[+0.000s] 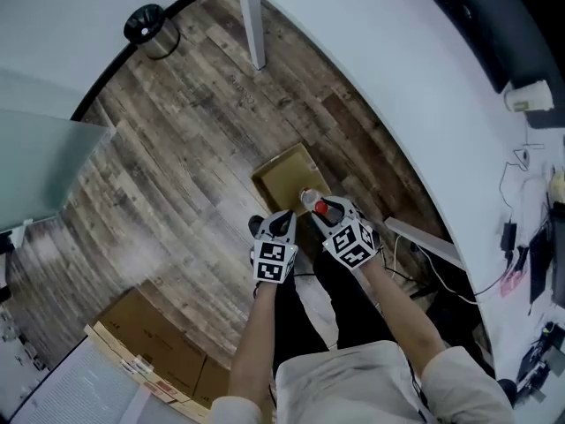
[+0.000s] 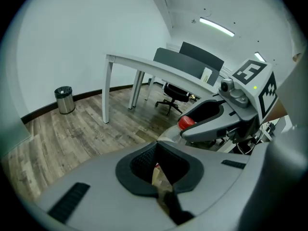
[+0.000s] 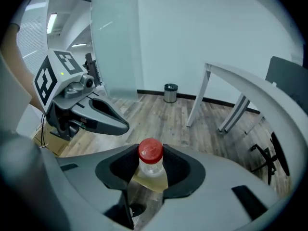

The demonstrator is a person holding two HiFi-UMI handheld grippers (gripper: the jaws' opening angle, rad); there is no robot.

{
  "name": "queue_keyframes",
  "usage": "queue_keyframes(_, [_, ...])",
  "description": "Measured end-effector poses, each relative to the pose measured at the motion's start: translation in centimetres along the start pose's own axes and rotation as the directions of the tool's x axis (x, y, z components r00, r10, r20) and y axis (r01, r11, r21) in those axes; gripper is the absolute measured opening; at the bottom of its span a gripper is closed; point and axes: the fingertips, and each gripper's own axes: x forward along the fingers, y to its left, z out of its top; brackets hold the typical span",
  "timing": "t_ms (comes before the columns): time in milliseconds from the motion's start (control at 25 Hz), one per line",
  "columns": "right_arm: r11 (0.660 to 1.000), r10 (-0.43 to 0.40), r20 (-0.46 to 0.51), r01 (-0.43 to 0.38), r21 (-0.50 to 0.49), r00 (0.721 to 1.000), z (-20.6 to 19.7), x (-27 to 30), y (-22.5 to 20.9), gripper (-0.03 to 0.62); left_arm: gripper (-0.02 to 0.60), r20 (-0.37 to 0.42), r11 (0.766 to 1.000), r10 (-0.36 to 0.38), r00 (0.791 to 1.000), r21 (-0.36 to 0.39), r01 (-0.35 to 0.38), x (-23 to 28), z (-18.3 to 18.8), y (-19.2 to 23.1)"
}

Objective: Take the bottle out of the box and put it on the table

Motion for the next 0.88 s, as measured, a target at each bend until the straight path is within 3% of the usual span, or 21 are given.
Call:
queue_keyframes(400, [0.997,-0.057,0.101,0.052,0.051,0.993,5.8,-12.0,-2.8,0.181,0.012,0.03,0.992,-0.018,0.999,0.125,0.014,-7.1,9.9,-7.6])
queue_keyframes(880, [0.995,-0.094,0.259,0.084,0.049,0.961,10.0,-24.5,-5.2,0.181,0.012,0.163,0.965,-0.023,0.986,0.262,-0.021,-11.7,21.0,-14.7])
